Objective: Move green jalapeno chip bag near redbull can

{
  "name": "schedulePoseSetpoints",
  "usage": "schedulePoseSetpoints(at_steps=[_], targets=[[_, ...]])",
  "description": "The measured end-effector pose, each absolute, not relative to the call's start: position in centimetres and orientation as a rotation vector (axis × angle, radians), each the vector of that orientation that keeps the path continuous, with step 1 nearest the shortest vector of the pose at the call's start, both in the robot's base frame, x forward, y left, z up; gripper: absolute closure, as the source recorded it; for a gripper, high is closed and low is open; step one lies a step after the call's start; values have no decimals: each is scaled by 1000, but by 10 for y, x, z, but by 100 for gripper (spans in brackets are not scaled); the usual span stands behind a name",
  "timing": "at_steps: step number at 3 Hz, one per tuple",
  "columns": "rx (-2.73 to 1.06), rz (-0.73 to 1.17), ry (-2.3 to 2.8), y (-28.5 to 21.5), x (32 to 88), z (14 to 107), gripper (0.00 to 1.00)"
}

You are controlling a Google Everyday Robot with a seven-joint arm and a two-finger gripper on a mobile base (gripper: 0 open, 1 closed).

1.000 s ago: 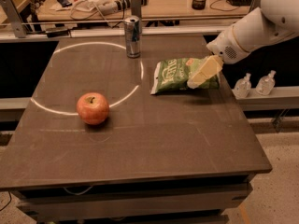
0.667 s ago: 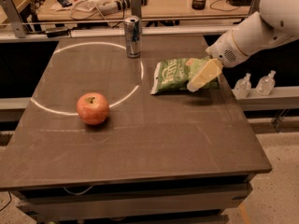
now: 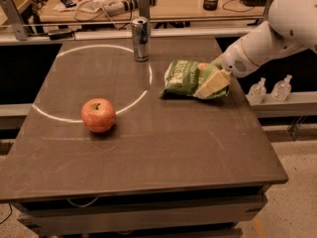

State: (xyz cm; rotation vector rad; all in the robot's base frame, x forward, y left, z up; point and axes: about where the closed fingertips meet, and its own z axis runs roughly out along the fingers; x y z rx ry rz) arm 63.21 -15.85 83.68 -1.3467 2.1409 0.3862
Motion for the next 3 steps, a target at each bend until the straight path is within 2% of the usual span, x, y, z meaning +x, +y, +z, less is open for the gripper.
schedulePoseSetpoints(at_steps=[2, 3], targets=[[-1184, 297, 2150, -174, 639, 845, 88], [-1096, 263, 2116, -177, 655, 855, 100]])
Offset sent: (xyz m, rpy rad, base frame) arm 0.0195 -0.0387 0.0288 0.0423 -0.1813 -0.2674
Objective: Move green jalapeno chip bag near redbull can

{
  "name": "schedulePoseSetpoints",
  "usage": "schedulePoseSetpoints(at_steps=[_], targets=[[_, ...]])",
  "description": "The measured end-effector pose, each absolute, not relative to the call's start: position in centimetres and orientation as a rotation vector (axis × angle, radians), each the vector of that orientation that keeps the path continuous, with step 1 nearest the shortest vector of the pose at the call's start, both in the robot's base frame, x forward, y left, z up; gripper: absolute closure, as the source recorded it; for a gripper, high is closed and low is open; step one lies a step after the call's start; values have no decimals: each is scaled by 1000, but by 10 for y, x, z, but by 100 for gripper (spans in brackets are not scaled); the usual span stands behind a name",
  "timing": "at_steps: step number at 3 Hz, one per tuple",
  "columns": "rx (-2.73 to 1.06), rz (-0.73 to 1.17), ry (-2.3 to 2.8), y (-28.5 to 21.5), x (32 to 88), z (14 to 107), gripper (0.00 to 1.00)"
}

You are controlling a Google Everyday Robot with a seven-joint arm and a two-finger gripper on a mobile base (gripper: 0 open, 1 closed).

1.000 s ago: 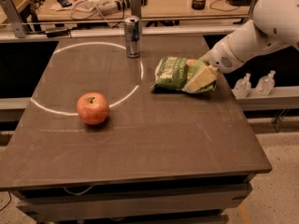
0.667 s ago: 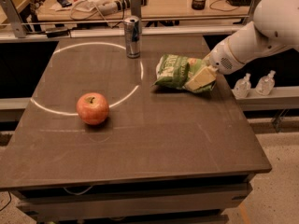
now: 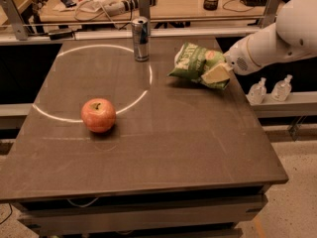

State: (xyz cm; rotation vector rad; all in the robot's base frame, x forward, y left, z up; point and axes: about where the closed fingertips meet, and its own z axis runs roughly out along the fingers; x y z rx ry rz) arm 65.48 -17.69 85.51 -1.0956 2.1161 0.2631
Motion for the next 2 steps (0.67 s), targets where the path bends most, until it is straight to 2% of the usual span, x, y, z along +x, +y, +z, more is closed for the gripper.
schedulePoseSetpoints(at_steps=[2], targets=[[-1011, 283, 2074, -163, 697, 858, 100]])
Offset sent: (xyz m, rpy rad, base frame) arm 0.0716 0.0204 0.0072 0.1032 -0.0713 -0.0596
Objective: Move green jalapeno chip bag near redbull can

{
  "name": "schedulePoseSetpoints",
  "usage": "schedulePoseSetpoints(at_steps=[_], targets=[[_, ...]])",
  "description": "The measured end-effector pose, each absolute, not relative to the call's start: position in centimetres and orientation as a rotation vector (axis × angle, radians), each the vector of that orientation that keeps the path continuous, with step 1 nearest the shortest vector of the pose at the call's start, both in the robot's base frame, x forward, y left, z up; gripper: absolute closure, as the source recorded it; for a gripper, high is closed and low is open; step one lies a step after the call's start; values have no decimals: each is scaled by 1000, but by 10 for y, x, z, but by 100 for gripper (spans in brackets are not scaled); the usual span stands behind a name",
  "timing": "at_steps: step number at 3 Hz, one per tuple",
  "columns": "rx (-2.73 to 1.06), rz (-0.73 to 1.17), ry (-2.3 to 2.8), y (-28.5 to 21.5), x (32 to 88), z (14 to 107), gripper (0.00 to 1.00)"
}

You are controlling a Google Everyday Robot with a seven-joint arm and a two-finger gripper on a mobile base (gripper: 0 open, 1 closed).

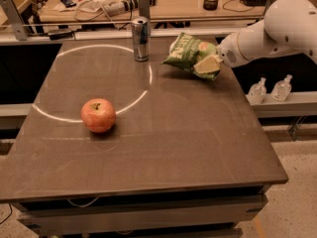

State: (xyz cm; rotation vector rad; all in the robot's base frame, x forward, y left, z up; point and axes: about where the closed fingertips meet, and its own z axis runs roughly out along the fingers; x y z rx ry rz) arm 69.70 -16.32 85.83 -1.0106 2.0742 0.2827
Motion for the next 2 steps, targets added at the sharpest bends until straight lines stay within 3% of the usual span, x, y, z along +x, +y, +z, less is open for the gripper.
schedulePoseSetpoints(at_steps=[2], targets=[[-1015, 317, 2071, -144, 744, 845, 100]])
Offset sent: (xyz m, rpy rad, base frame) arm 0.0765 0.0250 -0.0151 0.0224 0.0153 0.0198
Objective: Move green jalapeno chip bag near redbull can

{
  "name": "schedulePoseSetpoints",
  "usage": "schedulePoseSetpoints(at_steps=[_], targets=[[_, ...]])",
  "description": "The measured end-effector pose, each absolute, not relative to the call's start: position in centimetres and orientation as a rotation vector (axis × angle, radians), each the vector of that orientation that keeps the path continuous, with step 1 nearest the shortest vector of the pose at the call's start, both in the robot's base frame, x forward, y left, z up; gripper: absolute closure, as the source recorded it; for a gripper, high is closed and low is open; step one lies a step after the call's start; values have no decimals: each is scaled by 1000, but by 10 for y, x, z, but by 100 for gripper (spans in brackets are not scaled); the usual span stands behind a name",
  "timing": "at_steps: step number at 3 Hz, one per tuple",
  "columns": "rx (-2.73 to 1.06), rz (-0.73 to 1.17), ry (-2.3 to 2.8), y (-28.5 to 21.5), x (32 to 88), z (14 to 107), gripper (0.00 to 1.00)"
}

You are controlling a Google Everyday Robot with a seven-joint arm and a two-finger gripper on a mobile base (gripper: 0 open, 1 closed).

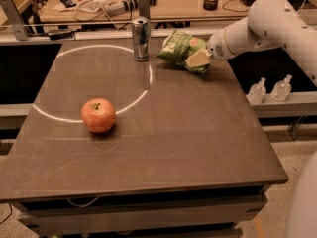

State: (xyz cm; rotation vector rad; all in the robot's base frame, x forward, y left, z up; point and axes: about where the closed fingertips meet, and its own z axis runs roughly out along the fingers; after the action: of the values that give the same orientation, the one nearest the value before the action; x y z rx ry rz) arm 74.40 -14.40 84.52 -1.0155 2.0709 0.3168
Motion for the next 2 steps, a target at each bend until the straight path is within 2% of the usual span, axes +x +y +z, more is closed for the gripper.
schedulePoseSetpoints(at_steps=[2], targets=[[-1033, 339, 2068, -132, 764, 840, 100]])
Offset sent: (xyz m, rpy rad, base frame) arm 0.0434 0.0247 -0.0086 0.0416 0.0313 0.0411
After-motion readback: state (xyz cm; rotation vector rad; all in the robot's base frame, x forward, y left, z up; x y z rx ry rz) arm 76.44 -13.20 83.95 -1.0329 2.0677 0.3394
